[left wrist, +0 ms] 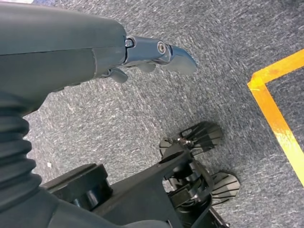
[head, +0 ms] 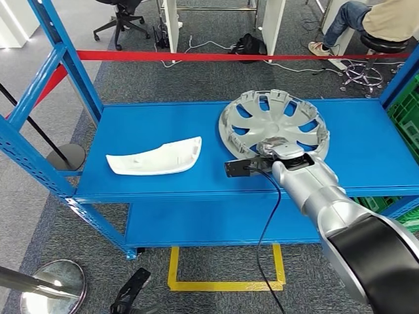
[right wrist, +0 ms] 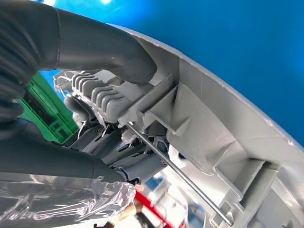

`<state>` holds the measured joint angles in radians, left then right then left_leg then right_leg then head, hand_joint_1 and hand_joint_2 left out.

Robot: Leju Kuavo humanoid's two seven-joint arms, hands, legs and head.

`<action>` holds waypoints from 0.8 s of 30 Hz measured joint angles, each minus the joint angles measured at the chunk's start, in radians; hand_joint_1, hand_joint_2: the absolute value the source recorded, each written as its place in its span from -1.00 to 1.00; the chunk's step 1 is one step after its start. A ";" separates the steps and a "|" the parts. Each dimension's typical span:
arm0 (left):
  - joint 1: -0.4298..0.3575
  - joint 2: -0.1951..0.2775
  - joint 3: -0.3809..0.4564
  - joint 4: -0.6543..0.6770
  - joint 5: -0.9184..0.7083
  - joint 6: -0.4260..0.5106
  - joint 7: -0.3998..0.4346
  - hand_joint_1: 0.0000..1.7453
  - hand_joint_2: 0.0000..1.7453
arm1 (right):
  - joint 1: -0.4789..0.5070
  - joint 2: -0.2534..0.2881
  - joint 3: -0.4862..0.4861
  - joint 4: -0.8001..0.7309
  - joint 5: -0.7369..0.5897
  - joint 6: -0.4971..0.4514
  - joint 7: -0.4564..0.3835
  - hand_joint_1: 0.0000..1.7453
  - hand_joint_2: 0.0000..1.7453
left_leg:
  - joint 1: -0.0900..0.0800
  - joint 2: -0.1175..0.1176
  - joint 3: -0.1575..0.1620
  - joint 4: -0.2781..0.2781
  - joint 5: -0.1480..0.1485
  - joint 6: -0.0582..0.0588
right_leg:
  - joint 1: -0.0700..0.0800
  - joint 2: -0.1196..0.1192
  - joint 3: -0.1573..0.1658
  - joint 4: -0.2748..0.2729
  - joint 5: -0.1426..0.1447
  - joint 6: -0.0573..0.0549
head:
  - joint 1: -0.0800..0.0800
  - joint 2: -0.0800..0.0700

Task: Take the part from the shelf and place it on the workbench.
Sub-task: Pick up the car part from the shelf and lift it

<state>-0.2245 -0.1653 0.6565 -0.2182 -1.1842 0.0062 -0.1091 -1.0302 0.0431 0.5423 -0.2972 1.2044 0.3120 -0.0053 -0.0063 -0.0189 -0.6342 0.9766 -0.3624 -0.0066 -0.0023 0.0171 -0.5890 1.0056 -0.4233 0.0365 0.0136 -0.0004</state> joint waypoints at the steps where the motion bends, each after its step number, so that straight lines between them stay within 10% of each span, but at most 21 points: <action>1: 0.001 0.001 0.000 0.000 0.002 0.002 0.000 -1.00 1.00 | -0.006 0.001 0.000 -0.003 -0.004 -0.016 -0.006 1.00 1.00 | 0.000 0.000 0.000 0.000 0.000 0.000 | 0.000 0.000 0.000 0.000 0.000 0.000 | 0.000 0.000; 24: 0.023 0.015 0.004 0.000 0.020 0.031 -0.018 -1.00 1.00 | -0.058 0.006 0.041 -0.311 -0.126 -0.250 -0.031 1.00 1.00 | 0.000 0.000 -0.005 0.000 0.000 0.000 | 0.000 0.000 -0.006 0.000 0.000 0.000 | 0.000 0.000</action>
<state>-0.2015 -0.1506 0.6605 -0.2182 -1.1644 0.0373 -0.1268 -1.0879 0.0490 0.5836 -0.6082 1.0780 0.0618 -0.0361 -0.0062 -0.0189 -0.6396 0.9766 -0.3622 -0.0069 -0.0023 0.0173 -0.5955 1.0060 -0.4234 0.0364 0.0135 -0.0004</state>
